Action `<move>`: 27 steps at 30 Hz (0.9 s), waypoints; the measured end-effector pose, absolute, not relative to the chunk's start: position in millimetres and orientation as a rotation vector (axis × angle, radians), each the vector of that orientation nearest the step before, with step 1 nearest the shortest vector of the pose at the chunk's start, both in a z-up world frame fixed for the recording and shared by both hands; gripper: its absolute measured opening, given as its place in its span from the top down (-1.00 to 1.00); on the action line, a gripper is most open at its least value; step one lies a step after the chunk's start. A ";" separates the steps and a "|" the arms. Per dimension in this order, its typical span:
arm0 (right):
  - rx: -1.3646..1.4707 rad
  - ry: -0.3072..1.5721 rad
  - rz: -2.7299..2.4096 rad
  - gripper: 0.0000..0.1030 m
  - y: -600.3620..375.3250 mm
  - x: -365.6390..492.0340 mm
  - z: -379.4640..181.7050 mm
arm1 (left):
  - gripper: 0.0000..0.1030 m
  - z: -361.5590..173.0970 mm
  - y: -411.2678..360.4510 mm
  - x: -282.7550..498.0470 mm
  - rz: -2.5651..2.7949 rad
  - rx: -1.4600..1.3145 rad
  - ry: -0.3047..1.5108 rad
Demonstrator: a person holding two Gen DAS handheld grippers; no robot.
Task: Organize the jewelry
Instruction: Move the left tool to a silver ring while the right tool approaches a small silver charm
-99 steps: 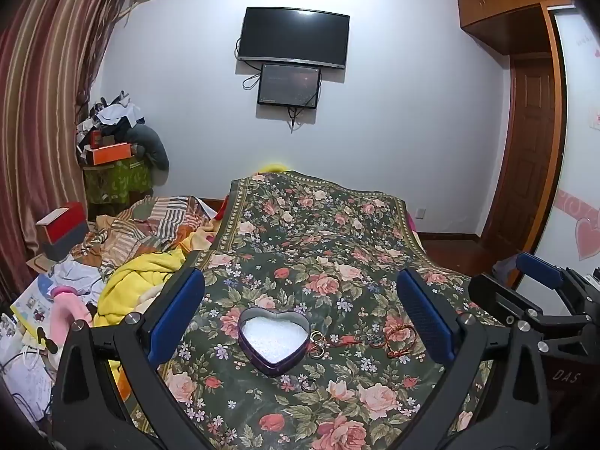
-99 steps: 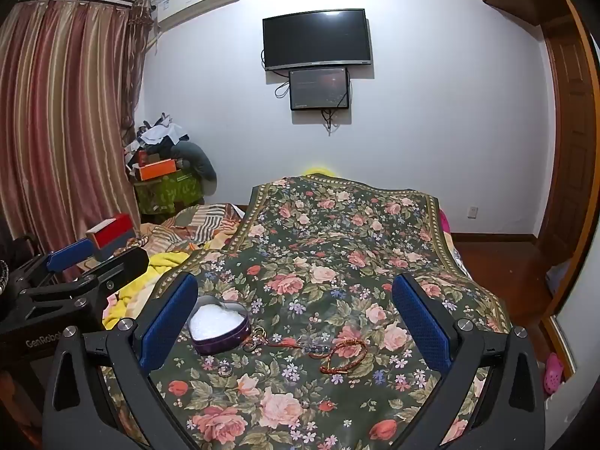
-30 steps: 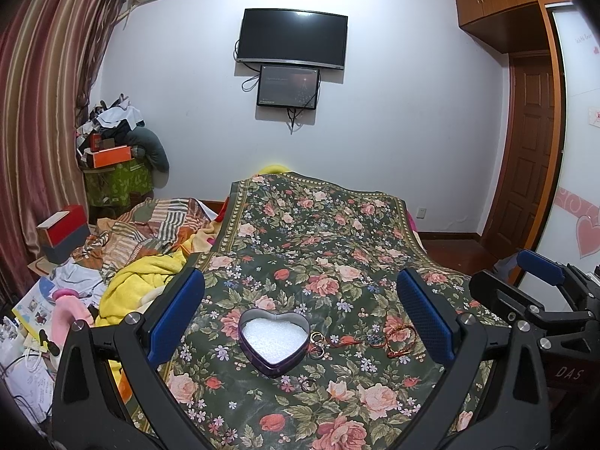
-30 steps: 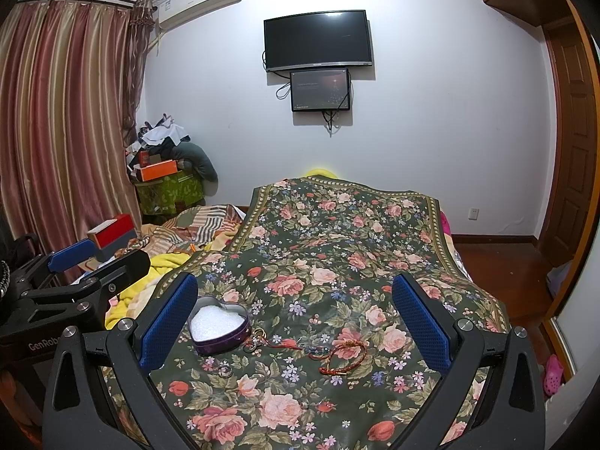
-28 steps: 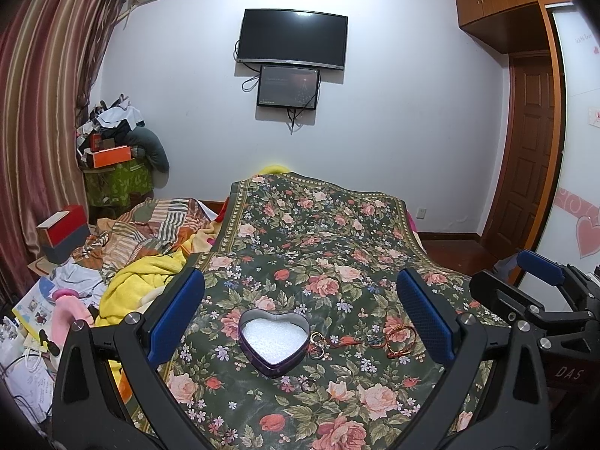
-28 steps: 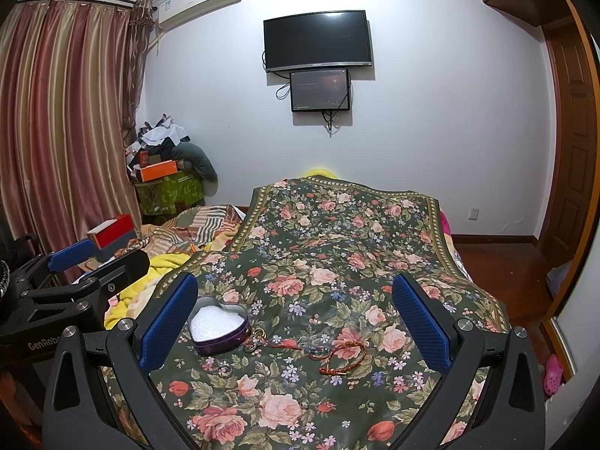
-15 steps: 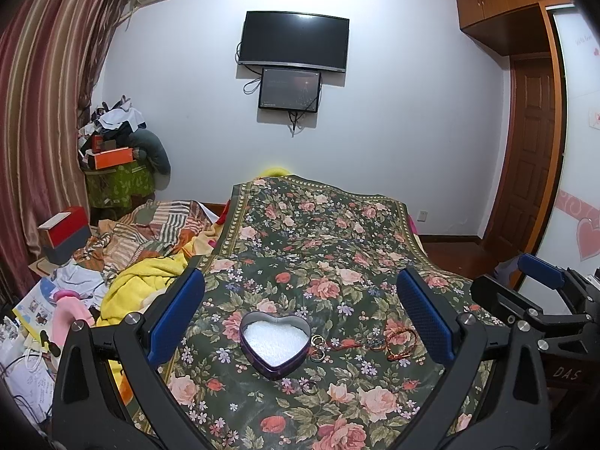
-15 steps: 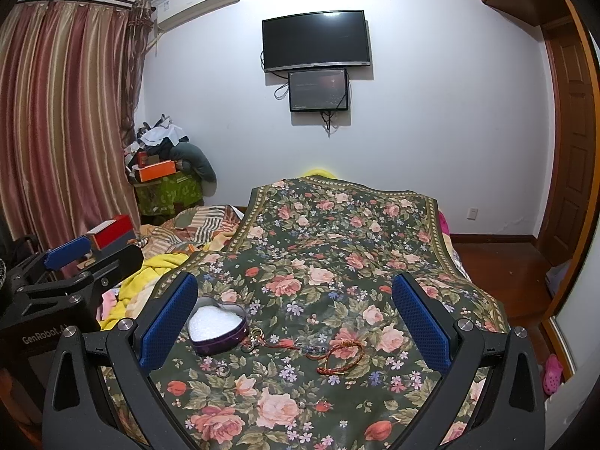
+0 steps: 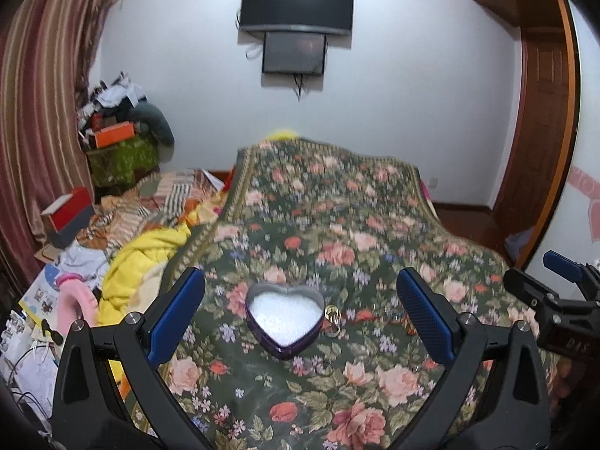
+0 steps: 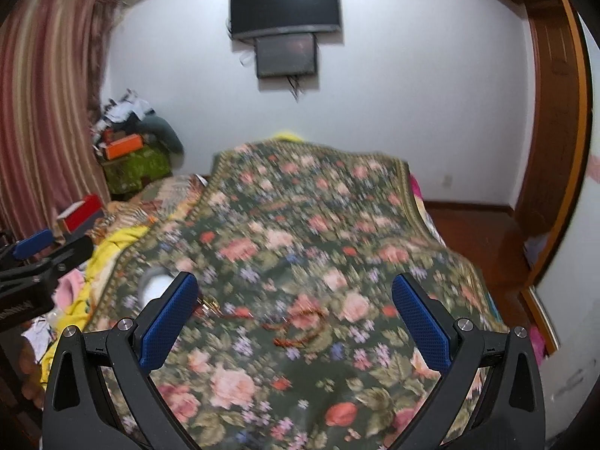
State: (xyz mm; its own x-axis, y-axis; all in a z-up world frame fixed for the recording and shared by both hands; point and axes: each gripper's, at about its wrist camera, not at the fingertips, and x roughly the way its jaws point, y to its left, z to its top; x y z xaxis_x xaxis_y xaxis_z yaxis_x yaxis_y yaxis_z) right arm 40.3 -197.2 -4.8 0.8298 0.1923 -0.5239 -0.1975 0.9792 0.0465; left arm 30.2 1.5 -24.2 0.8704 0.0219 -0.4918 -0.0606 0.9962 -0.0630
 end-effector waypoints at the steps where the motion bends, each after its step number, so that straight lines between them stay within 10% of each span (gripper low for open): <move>1: -0.013 0.576 0.193 -0.99 -200.8 42.7 -10.5 | -0.99 -30.2 1.9 34.2 0.037 -0.075 0.539; 15: -0.135 0.755 0.218 -0.91 -199.5 49.6 -66.0 | -0.99 -101.0 3.2 53.9 -0.031 -0.021 0.778; 27: -0.063 0.945 0.369 -0.18 -177.2 59.4 -105.9 | -0.47 -138.3 -0.8 64.9 -0.120 -0.061 0.906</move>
State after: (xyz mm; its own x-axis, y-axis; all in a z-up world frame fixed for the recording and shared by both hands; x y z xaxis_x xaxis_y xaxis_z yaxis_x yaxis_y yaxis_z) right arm 59.5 -177.2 -105.9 0.5281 0.2812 -0.8013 -0.3357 0.9359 0.1072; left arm 64.9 -0.8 -138.3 0.6107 -0.1299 -0.7811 0.0780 0.9915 -0.1039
